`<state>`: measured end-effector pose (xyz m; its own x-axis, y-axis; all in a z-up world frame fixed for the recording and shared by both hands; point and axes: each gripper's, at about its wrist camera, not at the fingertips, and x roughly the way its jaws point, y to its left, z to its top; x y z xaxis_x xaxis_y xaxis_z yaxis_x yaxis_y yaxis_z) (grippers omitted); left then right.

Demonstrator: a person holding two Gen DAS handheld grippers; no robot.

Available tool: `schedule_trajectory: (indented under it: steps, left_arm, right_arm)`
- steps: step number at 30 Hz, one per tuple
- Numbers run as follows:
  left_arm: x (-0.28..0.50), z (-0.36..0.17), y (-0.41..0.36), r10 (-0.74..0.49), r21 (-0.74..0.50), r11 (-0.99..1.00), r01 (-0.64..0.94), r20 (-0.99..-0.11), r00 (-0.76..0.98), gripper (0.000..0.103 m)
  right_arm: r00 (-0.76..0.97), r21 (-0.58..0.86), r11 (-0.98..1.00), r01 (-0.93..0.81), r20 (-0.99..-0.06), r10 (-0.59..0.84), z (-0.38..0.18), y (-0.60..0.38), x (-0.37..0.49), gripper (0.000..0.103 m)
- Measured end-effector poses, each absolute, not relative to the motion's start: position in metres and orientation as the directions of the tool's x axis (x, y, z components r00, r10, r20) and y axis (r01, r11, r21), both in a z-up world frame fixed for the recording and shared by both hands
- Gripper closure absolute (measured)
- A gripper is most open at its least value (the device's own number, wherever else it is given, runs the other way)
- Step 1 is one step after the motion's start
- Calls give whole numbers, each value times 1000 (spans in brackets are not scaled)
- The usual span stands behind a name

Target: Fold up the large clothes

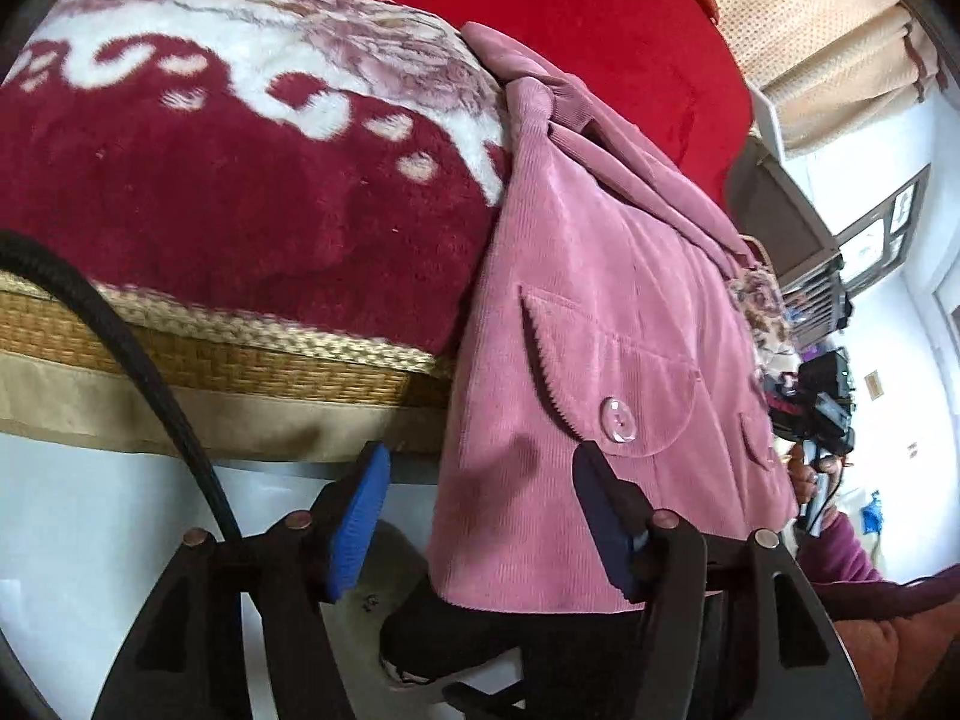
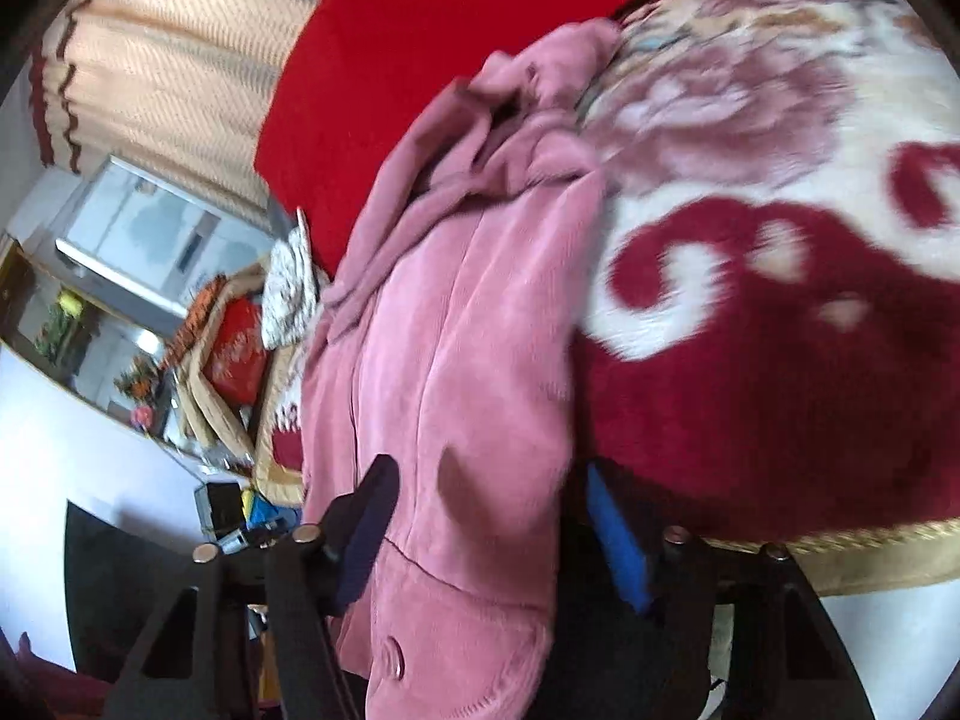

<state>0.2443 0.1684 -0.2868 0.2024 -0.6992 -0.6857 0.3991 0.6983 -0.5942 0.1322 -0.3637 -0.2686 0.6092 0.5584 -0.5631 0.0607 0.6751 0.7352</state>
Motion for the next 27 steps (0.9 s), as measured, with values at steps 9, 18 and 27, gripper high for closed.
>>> schedule_trajectory:
  steps: [9,18,27]
  left_arm:
    - [253,-289,127,-770,-650,587,482,-633,84,55]
    - [259,-312,118,-781,-721,579,380,-624,5,52]
    - [245,-277,104,-812,-703,526,478,-582,38,93]
  right_arm:
    - [583,656,752,-58,-590,559,-245,-324,143,64]
    - [530,675,738,-16,-620,578,-251,-321,143,49]
    - [549,673,738,-42,-602,580,-244,-318,142,81]
